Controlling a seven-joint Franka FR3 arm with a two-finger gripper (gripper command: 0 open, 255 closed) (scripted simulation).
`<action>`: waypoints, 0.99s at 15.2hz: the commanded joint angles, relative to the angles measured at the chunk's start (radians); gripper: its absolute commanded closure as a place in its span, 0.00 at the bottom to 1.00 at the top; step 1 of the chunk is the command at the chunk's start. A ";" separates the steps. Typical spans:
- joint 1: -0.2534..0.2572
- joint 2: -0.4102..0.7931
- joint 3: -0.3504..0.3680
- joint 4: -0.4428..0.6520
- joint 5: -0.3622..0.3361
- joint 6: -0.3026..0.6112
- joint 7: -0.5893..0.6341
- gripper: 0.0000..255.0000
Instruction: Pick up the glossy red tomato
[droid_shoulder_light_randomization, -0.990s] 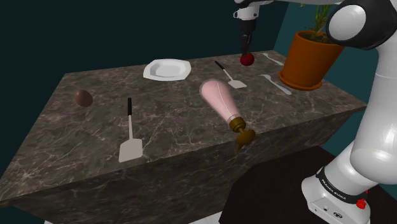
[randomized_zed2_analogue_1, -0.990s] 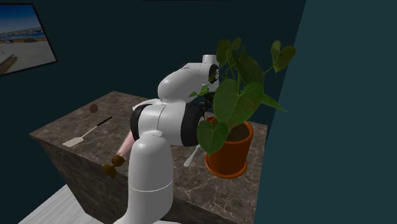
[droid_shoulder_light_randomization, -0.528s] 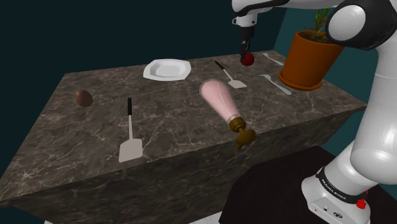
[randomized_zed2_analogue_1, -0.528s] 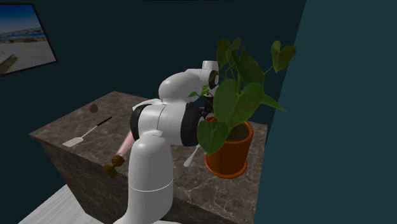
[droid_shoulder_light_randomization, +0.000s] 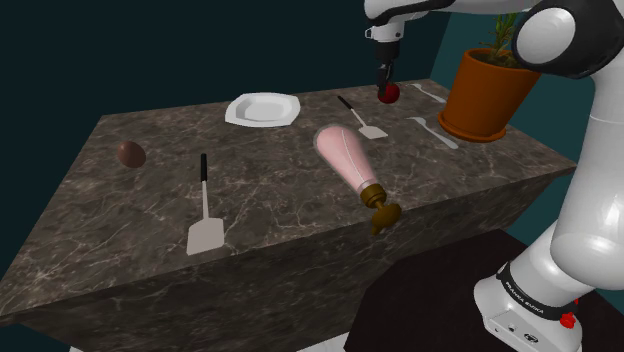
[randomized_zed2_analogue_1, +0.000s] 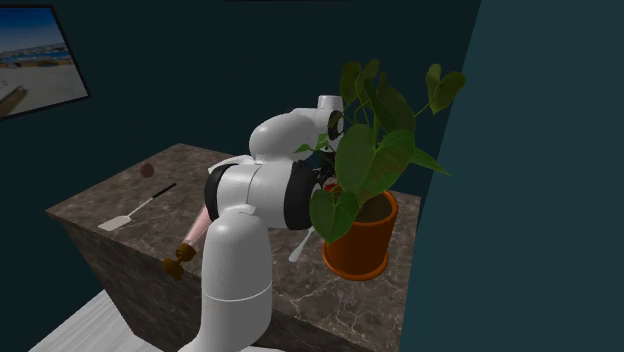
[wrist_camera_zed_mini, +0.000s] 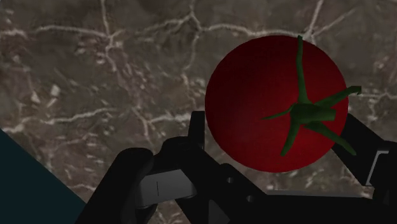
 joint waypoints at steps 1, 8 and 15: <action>-0.001 0.003 0.000 0.000 0.000 0.000 -0.002 1.00; -0.006 0.006 -0.002 0.099 0.001 -0.096 -0.006 1.00; -0.013 0.025 -0.003 0.223 0.004 -0.200 -0.012 1.00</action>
